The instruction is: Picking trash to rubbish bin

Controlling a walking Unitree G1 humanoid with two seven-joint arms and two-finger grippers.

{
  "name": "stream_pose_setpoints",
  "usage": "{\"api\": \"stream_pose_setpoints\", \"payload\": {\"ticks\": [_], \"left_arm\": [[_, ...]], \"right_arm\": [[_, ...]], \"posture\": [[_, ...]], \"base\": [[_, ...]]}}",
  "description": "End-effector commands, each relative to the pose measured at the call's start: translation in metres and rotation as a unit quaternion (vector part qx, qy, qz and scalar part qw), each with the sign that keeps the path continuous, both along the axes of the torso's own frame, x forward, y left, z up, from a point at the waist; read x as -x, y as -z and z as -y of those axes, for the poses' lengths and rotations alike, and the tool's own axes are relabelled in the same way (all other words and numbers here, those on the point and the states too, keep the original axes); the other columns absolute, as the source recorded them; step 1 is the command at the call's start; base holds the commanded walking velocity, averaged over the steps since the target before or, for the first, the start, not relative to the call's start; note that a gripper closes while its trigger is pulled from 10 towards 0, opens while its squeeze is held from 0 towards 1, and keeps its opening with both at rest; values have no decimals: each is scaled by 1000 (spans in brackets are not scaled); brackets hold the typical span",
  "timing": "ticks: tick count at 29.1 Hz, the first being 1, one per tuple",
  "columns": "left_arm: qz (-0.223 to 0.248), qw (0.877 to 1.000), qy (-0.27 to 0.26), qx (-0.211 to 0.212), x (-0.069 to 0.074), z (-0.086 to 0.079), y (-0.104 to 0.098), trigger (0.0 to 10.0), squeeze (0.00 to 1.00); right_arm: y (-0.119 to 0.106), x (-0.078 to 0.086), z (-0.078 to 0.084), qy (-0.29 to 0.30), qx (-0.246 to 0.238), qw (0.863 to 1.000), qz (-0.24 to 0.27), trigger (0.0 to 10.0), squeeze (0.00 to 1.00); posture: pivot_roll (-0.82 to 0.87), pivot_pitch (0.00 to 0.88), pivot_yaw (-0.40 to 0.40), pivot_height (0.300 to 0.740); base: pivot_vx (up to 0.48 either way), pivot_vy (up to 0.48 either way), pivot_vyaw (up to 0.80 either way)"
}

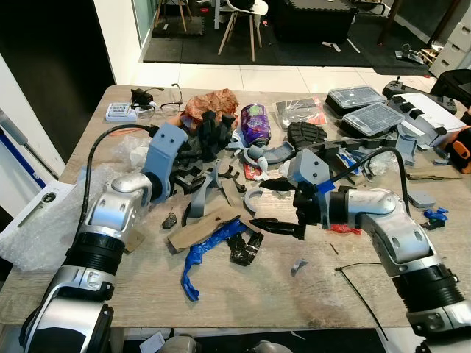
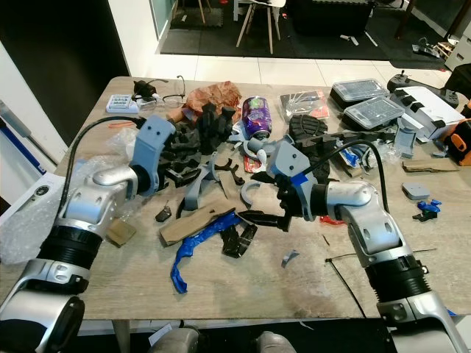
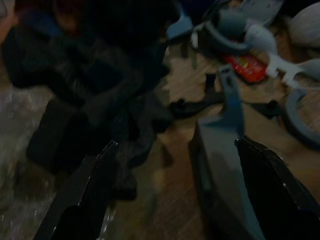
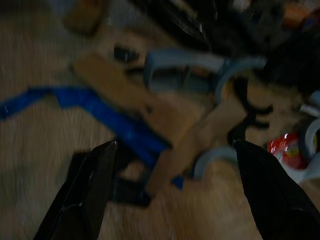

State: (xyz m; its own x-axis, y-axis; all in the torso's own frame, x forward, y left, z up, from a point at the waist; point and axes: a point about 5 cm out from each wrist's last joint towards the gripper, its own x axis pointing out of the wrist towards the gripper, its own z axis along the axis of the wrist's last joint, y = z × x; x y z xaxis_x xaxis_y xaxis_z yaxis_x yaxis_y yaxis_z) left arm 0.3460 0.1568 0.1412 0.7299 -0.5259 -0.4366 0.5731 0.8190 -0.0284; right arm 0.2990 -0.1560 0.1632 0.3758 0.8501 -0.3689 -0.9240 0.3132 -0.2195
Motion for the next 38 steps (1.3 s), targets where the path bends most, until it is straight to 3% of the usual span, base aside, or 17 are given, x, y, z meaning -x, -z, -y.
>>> {"api": "stream_pose_setpoints", "payload": {"ticks": [1, 7, 16, 21, 24, 25, 27, 38], "left_arm": [[-8, 1000, -9, -1, 2, -9, -3, 10000, 0], [-30, 999, -7, 25, 10, -17, -12, 10000, 0], [-67, 997, 24, 3, 24, -27, -7, 10000, 0], [-84, 996, 28, -12, 29, -20, 3, 10000, 0], [-75, 996, 37, -18, 29, -13, 6, 10000, 0], [-46, 996, 59, -44, 28, -4, 6, 10000, 0], [-35, 996, 57, -53, 27, 0, 5, 10000, 0], [24, 995, -9, -97, 12, 12, 4, 10000, 0]], "right_arm": [[9, 2, 6, 3, 25, 1000, -9, 10000, 0], [8, 1, 14, 15, 41, 999, -4, 10000, 0], [6, -1, 14, 19, 37, 999, 6, 10000, 0], [6, -4, 14, 25, 37, 999, 10, 10000, 0], [6, -4, 13, 27, 37, 999, 12, 10000, 0], [5, -5, 13, 29, 36, 999, 15, 10000, 0], [5, -5, 14, 31, 35, 999, 17, 10000, 0], [4, -6, 13, 35, 32, 999, 24, 10000, 0]], "posture": [[-2, 0, 3, 740], [-2, 0, 3, 740], [-2, 0, 1, 740], [-2, 0, 1, 740], [-3, 0, 3, 740], [-5, 0, 4, 740], [-5, 0, 4, 740], [-6, 0, 6, 740]], "base": [[0, 0, 0], [0, 0, 0], [0, 0, 0], [0, 0, 0], [0, 0, 0], [0, 0, 0], [0, 0, 0], [0, 0, 0]]}}
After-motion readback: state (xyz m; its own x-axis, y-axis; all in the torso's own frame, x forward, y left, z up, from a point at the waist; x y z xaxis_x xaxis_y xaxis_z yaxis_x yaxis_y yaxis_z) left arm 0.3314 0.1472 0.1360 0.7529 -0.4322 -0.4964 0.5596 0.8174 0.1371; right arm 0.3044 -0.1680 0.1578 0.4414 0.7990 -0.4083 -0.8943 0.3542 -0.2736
